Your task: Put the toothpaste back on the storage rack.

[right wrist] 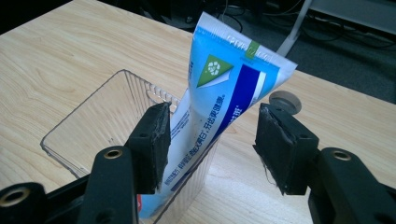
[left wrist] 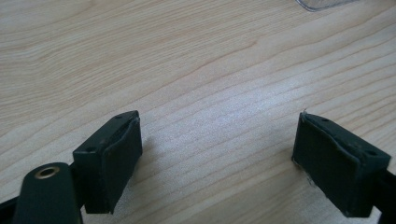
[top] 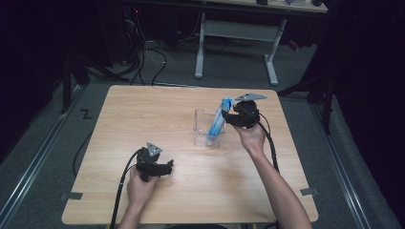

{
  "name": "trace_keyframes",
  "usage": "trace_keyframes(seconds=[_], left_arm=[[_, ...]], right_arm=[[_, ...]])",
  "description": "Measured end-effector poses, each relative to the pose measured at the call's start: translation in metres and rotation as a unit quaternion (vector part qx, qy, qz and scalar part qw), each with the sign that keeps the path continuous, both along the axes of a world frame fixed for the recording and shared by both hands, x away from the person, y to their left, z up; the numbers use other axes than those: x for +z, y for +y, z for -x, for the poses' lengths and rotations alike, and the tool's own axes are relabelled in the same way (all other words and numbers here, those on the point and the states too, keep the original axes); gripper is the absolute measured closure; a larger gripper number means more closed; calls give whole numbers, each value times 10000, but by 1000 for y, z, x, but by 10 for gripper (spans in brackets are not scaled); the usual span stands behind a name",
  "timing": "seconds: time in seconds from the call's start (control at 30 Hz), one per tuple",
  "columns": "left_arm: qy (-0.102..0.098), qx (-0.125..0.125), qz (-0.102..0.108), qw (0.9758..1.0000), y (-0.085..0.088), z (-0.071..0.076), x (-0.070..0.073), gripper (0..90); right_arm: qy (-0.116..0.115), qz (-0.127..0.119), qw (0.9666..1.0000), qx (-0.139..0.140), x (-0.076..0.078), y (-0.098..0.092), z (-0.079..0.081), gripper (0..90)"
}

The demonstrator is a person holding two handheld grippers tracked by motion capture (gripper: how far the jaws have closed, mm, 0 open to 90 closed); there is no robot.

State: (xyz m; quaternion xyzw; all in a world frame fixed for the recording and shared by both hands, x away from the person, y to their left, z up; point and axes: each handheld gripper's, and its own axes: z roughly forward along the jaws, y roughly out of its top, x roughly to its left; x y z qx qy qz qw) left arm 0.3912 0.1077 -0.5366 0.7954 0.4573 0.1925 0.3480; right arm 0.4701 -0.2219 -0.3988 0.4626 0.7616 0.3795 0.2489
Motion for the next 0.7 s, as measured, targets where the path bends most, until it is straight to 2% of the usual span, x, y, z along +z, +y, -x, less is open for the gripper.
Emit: trace_keyframes(seconds=[0.5,0.7], left_arm=[[1,0,0,10000,0,0,0,159],[1,0,-2,10000,0,0,0,160]], right_arm=[[-162,-196,9997,-52,11,-14,10,451],[-219,-238,9994,-127,8,-23,17,460]])
